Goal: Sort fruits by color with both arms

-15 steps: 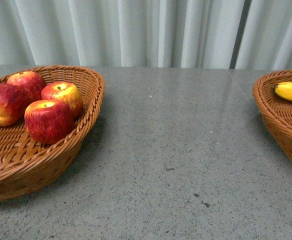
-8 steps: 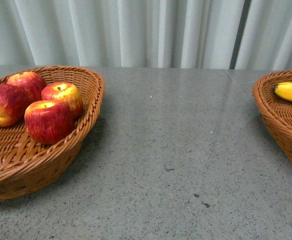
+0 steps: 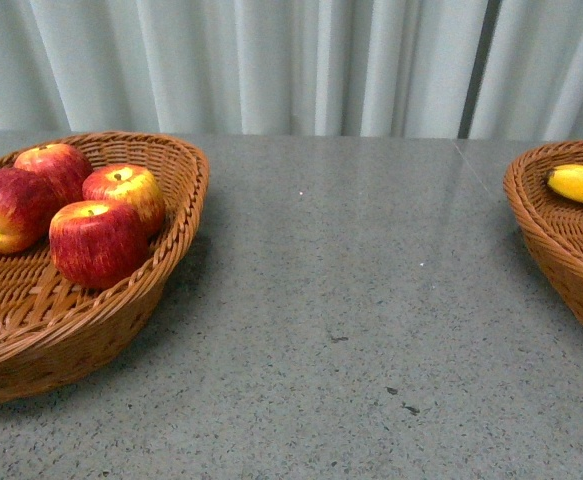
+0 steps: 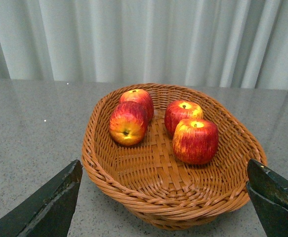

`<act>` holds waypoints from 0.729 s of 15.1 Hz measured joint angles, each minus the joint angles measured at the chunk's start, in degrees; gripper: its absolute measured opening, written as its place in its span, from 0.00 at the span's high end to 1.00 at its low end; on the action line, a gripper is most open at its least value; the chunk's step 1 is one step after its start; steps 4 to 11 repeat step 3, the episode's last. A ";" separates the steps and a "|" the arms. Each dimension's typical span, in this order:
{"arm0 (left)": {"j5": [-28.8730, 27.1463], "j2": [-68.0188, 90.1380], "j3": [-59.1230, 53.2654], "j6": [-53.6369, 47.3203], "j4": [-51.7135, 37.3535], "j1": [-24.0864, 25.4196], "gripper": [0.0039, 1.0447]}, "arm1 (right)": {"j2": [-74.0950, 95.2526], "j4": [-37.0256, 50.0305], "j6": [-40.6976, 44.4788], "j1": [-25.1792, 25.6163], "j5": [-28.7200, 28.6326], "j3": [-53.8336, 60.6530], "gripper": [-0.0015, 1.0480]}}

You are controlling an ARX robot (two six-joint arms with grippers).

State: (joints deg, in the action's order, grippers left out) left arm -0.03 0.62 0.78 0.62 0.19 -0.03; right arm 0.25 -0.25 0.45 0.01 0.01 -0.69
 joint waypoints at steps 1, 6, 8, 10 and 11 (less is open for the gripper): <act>0.00 0.00 -0.02 0.00 0.02 0.00 0.06 | 0.00 0.00 -0.04 0.00 0.00 0.00 0.04; 0.00 0.00 -0.02 0.00 0.00 0.00 0.06 | 0.00 0.00 -0.02 0.00 0.00 0.00 0.06; 0.00 0.00 -0.02 0.00 0.00 0.00 0.06 | 0.00 0.00 -0.02 0.00 0.00 0.00 0.06; 0.00 0.00 -0.02 0.00 0.00 0.00 0.06 | 0.00 0.00 -0.02 0.00 0.00 0.00 0.06; 0.00 0.00 -0.02 0.00 0.00 0.00 0.06 | 0.00 0.00 -0.02 0.00 0.00 0.00 0.06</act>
